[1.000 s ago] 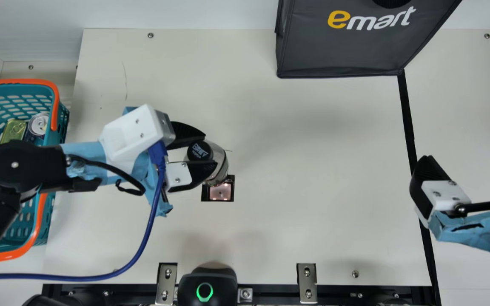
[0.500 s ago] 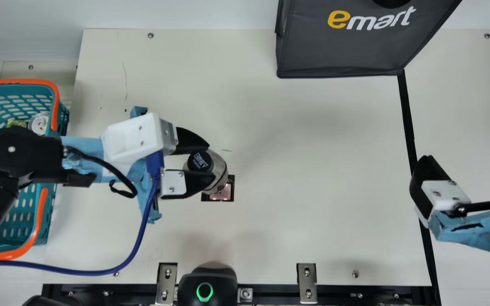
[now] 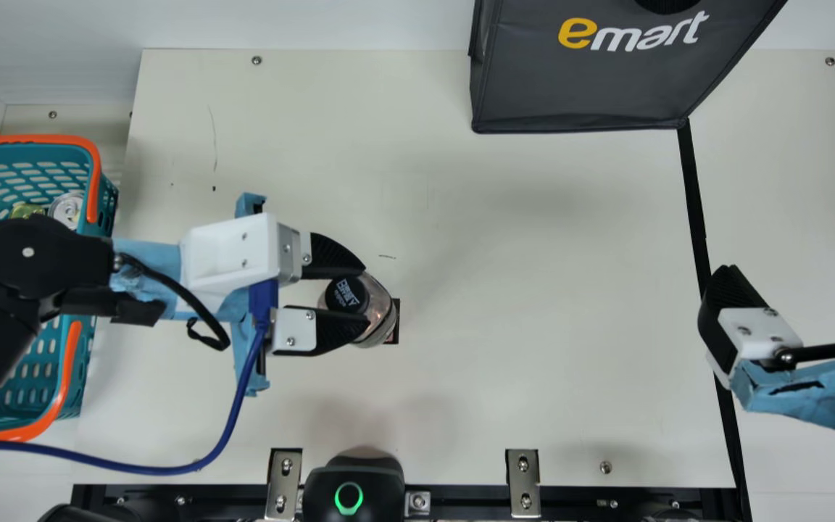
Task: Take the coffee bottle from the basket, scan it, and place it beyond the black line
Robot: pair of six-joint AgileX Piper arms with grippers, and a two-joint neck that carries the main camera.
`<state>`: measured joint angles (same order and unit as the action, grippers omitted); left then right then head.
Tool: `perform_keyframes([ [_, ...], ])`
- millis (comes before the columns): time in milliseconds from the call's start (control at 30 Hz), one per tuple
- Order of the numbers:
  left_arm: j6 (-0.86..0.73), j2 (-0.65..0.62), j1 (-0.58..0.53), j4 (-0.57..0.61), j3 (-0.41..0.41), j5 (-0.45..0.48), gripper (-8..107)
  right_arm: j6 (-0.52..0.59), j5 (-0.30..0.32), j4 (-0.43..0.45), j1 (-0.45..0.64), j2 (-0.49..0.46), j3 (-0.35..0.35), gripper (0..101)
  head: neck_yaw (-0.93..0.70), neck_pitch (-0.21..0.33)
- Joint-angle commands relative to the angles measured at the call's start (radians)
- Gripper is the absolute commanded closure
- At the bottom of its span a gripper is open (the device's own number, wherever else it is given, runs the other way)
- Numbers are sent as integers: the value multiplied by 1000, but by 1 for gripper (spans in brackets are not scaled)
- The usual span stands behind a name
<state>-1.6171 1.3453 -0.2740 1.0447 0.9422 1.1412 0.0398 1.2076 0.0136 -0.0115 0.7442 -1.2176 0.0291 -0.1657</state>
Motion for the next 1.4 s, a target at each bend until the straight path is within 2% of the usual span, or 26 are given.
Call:
perform_keyframes([
  [0,-9,3,-1,2,-2,5,89,0,0,0,0,0,0,10,-2,27],
  [600,-64,13,20,14,-18,33,89,0,0,0,0,0,0,10,-2,27],
  [1367,-118,66,22,17,-30,20,89,0,0,0,0,0,0,10,-2,27],
])
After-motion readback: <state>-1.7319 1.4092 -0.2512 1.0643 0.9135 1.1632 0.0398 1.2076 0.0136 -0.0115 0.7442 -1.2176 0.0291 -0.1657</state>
